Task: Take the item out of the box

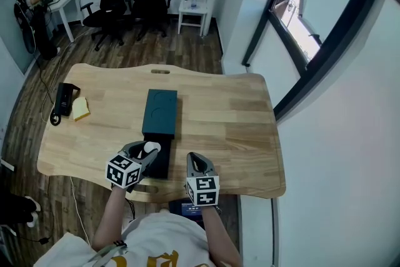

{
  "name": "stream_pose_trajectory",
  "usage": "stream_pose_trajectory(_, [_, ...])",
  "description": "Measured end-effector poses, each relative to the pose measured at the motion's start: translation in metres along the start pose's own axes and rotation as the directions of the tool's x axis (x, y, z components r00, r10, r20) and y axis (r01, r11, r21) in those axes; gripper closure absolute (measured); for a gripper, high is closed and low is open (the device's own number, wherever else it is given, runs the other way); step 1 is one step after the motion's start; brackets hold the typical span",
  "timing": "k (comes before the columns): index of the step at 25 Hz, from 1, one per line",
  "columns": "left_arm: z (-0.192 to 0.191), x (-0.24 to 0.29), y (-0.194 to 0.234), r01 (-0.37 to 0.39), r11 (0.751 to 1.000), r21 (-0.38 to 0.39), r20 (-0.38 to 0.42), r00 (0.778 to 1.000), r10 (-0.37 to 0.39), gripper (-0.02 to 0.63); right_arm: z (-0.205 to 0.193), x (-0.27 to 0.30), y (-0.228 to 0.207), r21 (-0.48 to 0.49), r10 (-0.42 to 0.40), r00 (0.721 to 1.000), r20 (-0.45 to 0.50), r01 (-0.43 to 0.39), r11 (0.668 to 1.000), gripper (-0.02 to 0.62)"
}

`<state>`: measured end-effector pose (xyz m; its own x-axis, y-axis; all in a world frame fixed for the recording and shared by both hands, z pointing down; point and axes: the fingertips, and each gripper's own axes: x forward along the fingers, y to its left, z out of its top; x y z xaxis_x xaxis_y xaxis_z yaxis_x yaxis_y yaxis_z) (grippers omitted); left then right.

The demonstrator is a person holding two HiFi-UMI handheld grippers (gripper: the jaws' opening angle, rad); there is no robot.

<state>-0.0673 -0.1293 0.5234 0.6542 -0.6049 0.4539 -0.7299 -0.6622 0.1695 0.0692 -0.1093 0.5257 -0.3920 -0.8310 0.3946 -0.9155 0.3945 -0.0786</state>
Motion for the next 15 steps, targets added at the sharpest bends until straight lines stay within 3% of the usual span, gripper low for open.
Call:
stream_pose_trajectory(5, [0.004, 0.001, 0.003, -0.033, 0.999, 0.035, 0.002, 0.999, 0.033, 0.433, 0.006, -0.003, -0.007, 0.017, -0.005, 1.0, 0.015, 0.005, 1.0, 0.589])
stream_pose_trajectory(11, [0.029, -0.007, 0.006, -0.038, 0.999, -0.021, 0.114, 0.993, 0.04, 0.433, 0.015, -0.006, -0.011, 0.019, -0.006, 0.999, 0.034, 0.005, 1.0, 0.589])
stream_pose_trajectory(15, [0.033, -0.008, 0.006, -0.045, 0.999, -0.021, 0.125, 0.991, 0.047, 0.433, 0.017, -0.007, -0.011, 0.007, -0.001, 0.999, 0.038, 0.001, 1.0, 0.589])
